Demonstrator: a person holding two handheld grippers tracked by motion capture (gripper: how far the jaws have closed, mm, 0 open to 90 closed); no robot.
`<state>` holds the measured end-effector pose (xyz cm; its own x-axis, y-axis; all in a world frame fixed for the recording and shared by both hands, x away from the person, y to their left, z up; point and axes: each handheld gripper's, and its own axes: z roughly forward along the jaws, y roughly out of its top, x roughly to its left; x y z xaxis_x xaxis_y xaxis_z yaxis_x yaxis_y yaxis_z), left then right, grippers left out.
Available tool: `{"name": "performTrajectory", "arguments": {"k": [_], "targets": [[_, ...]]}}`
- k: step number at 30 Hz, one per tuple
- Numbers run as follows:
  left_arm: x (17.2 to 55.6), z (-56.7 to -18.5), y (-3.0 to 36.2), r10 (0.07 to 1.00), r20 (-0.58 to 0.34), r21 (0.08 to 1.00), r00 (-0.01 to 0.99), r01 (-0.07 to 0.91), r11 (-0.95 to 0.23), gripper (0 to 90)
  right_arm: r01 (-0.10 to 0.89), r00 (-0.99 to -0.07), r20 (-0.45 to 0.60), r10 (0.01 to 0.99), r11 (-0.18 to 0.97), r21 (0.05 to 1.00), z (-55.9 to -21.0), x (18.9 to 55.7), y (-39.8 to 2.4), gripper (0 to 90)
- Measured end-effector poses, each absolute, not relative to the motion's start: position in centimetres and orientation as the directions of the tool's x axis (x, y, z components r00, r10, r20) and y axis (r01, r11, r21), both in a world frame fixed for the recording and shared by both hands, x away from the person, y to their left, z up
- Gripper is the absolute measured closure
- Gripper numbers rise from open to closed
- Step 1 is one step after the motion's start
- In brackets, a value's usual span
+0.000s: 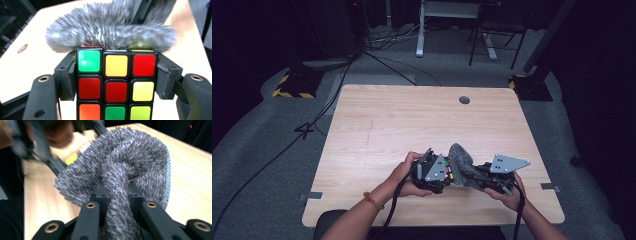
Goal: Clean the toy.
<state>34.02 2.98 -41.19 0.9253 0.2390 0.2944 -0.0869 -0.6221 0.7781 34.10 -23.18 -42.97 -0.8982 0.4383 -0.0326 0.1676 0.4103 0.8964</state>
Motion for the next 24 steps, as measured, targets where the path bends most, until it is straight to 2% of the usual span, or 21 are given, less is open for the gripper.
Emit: {"name": "performTrajectory", "arguments": {"k": [6, 10, 15, 20, 24], "targets": [[33.4, -40.5, 3.2, 0.230, 0.313, 0.796, 0.921, -0.123, -0.593, 33.2, 0.232, -0.902, 0.031, 0.431, 0.422, 0.876, -44.4, 35.3, -23.1, 77.0], [33.5, -40.7, 3.0, 0.218, 0.289, 0.814, 0.932, -0.119, -0.569, 33.1, 0.281, -0.911, 0.114, 0.395, 0.394, 0.875, -44.6, 35.4, -22.8, 77.1], [33.8, -40.6, 3.4, 0.220, 0.252, 0.839, 0.942, -0.100, -0.535, 32.8, 0.351, -0.906, 0.243, 0.346, 0.294, 0.889, -45.1, 35.7, -23.3, 77.4], [34.0, -41.1, 3.2, 0.234, 0.280, 0.807, 0.931, -0.096, -0.583, 31.9, 0.346, -0.911, 0.275, 0.308, 0.209, 0.915, -44.7, 35.8, -24.0, 77.4], [33.9, -41.6, 2.6, 0.229, 0.304, 0.774, 0.925, -0.099, -0.625, 32.3, 0.303, -0.922, 0.226, 0.314, 0.221, 0.927, -43.9, 35.5, -24.1, 77.4]]}}
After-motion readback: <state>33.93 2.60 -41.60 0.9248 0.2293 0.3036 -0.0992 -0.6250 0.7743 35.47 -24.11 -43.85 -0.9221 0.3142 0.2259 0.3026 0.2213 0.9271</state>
